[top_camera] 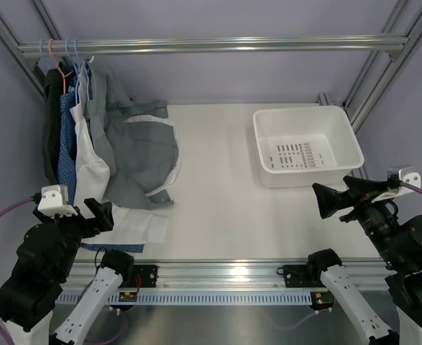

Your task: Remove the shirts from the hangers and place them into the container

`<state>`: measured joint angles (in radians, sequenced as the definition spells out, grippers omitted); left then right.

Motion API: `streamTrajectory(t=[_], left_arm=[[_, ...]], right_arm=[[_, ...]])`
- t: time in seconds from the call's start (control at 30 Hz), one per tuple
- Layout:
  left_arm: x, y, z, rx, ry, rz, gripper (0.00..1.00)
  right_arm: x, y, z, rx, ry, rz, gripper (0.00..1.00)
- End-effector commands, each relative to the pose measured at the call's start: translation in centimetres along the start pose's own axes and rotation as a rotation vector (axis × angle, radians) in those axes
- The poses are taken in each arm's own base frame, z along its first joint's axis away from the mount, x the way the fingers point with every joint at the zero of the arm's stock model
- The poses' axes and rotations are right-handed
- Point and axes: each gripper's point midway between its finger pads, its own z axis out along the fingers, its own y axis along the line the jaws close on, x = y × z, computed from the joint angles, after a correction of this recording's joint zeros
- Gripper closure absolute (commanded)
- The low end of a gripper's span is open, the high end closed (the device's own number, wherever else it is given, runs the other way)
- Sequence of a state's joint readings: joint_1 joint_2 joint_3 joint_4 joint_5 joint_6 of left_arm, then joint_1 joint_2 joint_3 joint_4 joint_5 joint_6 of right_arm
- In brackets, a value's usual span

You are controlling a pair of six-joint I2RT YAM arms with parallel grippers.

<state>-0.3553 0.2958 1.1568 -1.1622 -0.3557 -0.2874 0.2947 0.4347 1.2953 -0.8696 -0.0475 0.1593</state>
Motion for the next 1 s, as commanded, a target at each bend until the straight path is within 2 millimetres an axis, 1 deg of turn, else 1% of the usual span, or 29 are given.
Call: streamTrajectory(t=[0.0, 0.1, 0.13, 0.2, 0.23, 0.33, 0.37, 0.4, 0.43, 0.47, 0.5, 0.53, 0.57, 0.6, 0.63, 0.67, 0.7, 0.73, 0.77, 0.8, 0.83, 0.9, 0.93, 0.97], left_arm=[[-0.9, -0.2, 0.1, -0.005, -0.01, -0.002, 0.01], [-1.1, -0.8, 1.0, -0.003, 0.011, -0.01, 0.01], [-1.2, -0.8, 1.7, -0.023, 0.028, -0.008, 0.01], [-2.3, -1.4, 2.5, -0.02, 0.014, -0.012, 0.01], [-2.6, -1.9, 3.5, -0.027, 0.035, -0.005, 0.01], [-5.4, -3.0, 4.7, -0.031, -0.002, -0.03, 0.01], [-6.4, -3.5, 6.0, -0.05, -0.002, -0.038, 0.01], [-7.4, -3.6, 6.6, -0.071, -0.017, -0.056, 0.01], [-9.6, -4.2, 6.7, -0.063, -0.069, -0.074, 0.01], [-10.0, -4.8, 8.4, -0.082, -0.043, -0.06, 0.01], [-10.9, -5.0, 9.1, -0.099, -0.051, -0.064, 0.01], [-11.8, -4.7, 9.7, -0.142, -0.063, -0.064, 0.01], [-13.8, -4.9, 9.8, -0.154, -0.105, -0.082, 0.01], [-14.1, -5.0, 11.7, -0.189, -0.085, -0.047, 0.01], [-14.9, -5.1, 12.4, -0.198, -0.096, -0.045, 0.01], [-16.5, -5.2, 12.5, -0.194, -0.121, -0.057, 0.01], [-16.6, -5.1, 14.4, -0.204, -0.09, -0.054, 0.01], [-17.2, -4.8, 15.1, -0.211, -0.095, -0.064, 0.01], [-18.3, -4.6, 15.5, -0.216, -0.111, -0.078, 0.01], [-18.3, -3.8, 16.8, -0.248, -0.094, -0.078, 0.01], [-18.6, -3.5, 17.2, -0.261, -0.094, -0.073, 0.01], [-19.3, -3.2, 18.1, -0.263, -0.103, -0.062, 0.01], [-19.0, -3.2, 19.2, -0.263, -0.09, -0.056, 0.02], [-18.9, -3.2, 19.7, -0.26, -0.082, -0.054, 0.02]], right_arm=[[-0.4, 0.5, -0.3, -0.022, -0.021, 0.031, 0.0], [-0.1, 0.3, -0.1, -0.01, -0.013, 0.052, 0.0], [0.3, 0.3, 0.0, -0.008, -0.006, 0.058, 0.01], [0.9, 0.3, 0.3, -0.011, 0.011, 0.068, 0.01], [1.3, 0.3, 0.5, -0.016, 0.023, 0.072, 0.01], [1.8, 0.7, 1.0, -0.037, 0.05, 0.082, 0.01], [1.8, 0.8, 1.2, -0.042, 0.056, 0.081, 0.0], [1.9, 0.9, 1.5, -0.04, 0.068, 0.093, 0.01], [1.8, 0.9, 1.6, -0.039, 0.068, 0.1, 0.01], [1.7, 0.9, 1.7, -0.037, 0.071, 0.108, 0.01], [1.8, 1.2, 2.0, -0.048, 0.082, 0.114, 0.0], [1.9, 1.4, 2.4, -0.06, 0.092, 0.121, 0.01], [2.1, 1.6, 2.7, -0.075, 0.104, 0.119, 0.01], [2.4, 2.2, 3.1, -0.104, 0.125, 0.123, 0.0], [2.5, 2.4, 3.2, -0.114, 0.136, 0.128, 0.0], [2.6, 2.6, 3.4, -0.125, 0.147, 0.135, 0.01], [2.9, 2.9, 3.6, -0.144, 0.164, 0.141, 0.01], [3.2, 3.0, 3.9, -0.148, 0.175, 0.144, 0.01], [3.4, 3.0, 4.0, -0.151, 0.182, 0.147, 0.0], [3.9, 3.0, 4.2, -0.151, 0.198, 0.151, 0.0], [4.1, 3.0, 4.3, -0.15, 0.207, 0.152, 0.0], [4.5, 2.8, 4.6, -0.146, 0.223, 0.148, 0.01], [4.8, 2.8, 4.7, -0.142, 0.23, 0.149, 0.0], [4.9, 2.7, 4.8, -0.14, 0.234, 0.146, 0.0]])
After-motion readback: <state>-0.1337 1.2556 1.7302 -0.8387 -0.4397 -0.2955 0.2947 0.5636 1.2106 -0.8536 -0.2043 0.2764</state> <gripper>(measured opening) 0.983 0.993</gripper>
